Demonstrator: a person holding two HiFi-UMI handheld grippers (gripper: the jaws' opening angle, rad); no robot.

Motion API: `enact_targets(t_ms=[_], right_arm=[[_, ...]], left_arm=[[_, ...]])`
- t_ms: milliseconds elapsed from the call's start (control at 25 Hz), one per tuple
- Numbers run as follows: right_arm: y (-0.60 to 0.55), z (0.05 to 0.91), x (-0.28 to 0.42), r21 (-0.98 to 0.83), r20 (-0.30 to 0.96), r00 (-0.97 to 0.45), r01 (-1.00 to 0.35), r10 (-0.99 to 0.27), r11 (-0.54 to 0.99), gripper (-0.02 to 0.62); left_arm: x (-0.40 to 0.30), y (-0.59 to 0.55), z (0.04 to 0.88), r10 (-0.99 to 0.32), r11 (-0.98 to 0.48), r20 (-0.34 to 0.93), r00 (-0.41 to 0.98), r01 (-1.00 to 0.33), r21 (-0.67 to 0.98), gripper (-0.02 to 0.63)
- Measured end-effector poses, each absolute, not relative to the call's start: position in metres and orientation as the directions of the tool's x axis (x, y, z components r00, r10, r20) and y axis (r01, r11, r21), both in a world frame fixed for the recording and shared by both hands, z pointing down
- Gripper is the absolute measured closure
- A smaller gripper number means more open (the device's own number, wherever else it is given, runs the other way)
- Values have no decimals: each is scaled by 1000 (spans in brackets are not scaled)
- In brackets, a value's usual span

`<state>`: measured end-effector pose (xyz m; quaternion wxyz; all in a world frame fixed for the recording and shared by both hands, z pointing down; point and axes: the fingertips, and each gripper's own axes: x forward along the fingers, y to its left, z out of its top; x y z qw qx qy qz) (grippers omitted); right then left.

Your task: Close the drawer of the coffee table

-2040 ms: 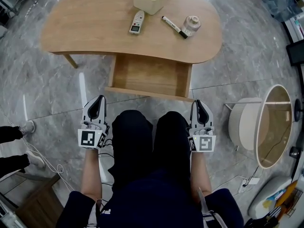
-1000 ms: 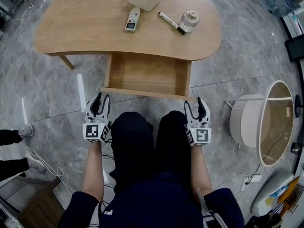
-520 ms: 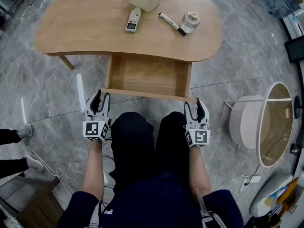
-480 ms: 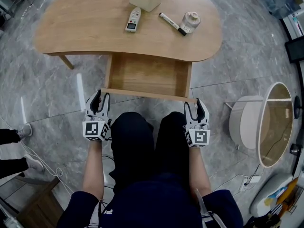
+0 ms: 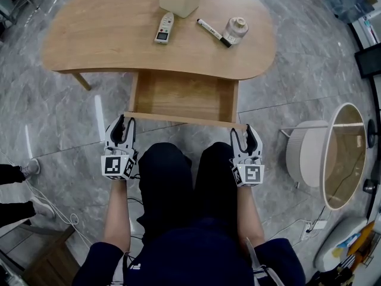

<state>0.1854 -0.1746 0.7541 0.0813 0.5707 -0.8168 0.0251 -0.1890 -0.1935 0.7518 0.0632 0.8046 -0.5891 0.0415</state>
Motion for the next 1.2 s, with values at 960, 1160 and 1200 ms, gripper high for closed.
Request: enact_targets(t_ms=[960,1160,1200], right_arm=[[-199,744,184,56,167,-314,-943,-935,327,370],[-209,744,185,55,173,-311,-944,-934,325,370],[-211,744,185,56,175,-311,-944,-934,324,370]], left_arm=[[-191,-222,744,-949,-267,160,271,-963,47,468],[-190,-230,744,-949,-264,164,268,-963,46,468],[-190,-233,744,-949,-264,165,268,-964,45,468]])
